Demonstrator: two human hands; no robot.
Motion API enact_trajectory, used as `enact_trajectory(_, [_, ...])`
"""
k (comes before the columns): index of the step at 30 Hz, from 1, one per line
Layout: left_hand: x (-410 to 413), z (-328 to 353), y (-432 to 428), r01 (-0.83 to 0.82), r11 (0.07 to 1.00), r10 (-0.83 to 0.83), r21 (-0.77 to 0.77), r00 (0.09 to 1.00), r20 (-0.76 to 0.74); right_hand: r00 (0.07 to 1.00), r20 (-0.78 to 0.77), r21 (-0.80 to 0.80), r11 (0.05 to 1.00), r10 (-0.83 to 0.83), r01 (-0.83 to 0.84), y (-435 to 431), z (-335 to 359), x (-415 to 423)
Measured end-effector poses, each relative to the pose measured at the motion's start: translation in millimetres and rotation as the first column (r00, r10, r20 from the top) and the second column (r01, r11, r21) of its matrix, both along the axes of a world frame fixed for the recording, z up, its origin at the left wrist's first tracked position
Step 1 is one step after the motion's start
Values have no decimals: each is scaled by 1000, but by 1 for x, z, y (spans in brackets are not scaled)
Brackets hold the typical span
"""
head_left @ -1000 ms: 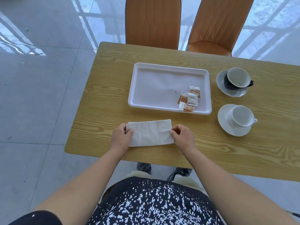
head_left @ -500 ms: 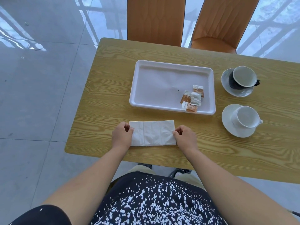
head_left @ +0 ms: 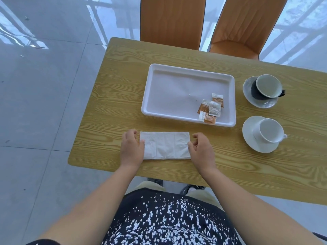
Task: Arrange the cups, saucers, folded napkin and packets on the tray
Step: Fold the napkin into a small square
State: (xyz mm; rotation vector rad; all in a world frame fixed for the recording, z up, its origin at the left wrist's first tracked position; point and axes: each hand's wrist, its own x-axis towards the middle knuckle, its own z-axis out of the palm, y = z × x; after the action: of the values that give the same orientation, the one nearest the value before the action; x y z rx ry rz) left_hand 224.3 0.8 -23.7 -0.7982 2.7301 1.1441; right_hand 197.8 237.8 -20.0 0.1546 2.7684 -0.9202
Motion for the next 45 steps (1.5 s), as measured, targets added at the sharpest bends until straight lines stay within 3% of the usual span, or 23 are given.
enact_trajectory(2, [3, 1, 5, 159, 981, -170, -111, 981, -92, 977, -147, 69, 986, 158, -149, -11, 1, 3])
enact_trajectory(4, [4, -1, 15, 353, 909, -392, -222, 905, -164, 925, -225, 161, 948, 308, -276, -26, 0, 4])
enact_trajectory(8, [3, -19, 31, 580, 735, -644, -351, 759, -95, 883, -155, 271, 878, 444, -394, -49, -14, 0])
enact_trajectory(13, [5, -34, 32, 602, 705, -647, -374, 762, 7, 870, -66, 283, 846, 488, -452, -50, -40, -4])
enact_trajectory(22, [14, -48, 10, 668, 603, -657, -436, 726, 203, 842, 26, 444, 748, 539, -493, -38, -54, 0])
enact_trajectory(30, [25, -50, -36, 694, 571, -641, -439, 711, 289, 844, 97, 508, 703, 527, -498, 5, -51, -1])
enact_trajectory(37, [29, -44, -51, 703, 592, -649, -394, 706, 284, 844, 112, 465, 722, 525, -511, 8, -36, -4])
enact_trajectory(42, [27, -26, -31, 542, 816, -540, -198, 839, 71, 849, -104, 370, 812, 518, -450, 1, -15, -22])
enact_trajectory(45, [37, -18, 2, 569, 769, -597, -291, 802, -10, 834, -129, 365, 807, 537, -464, -5, -7, -38])
